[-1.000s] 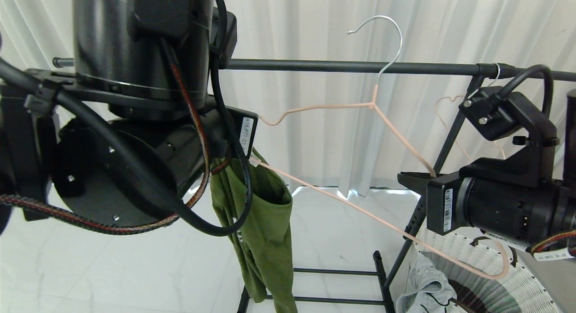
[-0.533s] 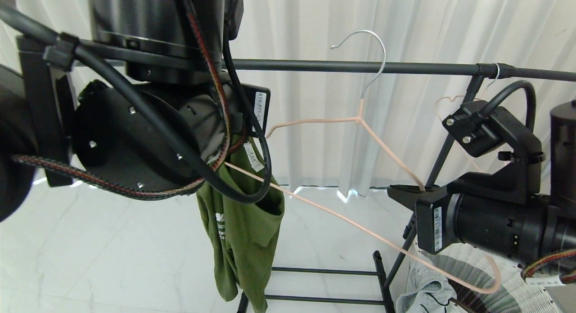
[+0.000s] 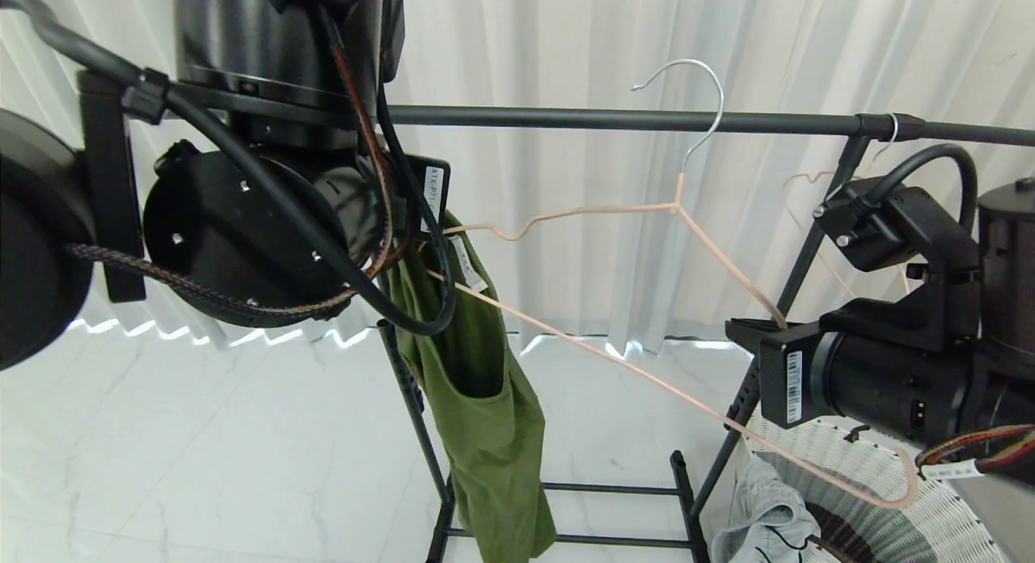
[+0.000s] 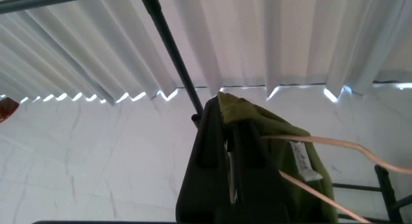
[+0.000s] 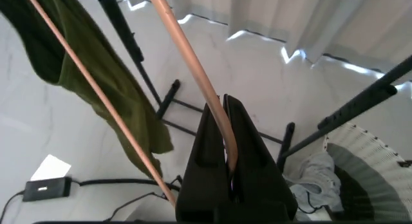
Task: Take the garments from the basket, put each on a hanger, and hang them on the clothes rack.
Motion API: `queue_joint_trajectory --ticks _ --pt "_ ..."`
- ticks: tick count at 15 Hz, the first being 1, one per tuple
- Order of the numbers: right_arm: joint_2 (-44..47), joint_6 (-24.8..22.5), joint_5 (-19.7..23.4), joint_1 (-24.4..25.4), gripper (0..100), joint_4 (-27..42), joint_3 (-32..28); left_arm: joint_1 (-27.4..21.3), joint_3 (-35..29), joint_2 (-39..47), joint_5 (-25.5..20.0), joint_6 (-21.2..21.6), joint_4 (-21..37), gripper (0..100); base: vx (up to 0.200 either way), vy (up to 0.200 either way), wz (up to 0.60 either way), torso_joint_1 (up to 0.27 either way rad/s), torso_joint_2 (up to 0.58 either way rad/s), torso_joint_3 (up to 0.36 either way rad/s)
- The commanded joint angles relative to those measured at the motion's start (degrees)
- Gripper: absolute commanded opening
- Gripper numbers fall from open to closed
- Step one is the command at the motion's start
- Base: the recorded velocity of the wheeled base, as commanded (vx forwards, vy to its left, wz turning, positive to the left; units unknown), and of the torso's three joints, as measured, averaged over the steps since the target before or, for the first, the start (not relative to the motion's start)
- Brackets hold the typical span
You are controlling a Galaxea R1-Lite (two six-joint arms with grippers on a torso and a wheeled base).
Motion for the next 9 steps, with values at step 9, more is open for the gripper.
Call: queue_joint_trajectory --ticks 9 --pt "-0.2 0.2 -1.3 4.5 0 -0.8 -0.2 -3.8 0.1 0.3 -0.3 -0.4 0.0 0 0.000 0.000 0.00 0.000 0.00 0.000"
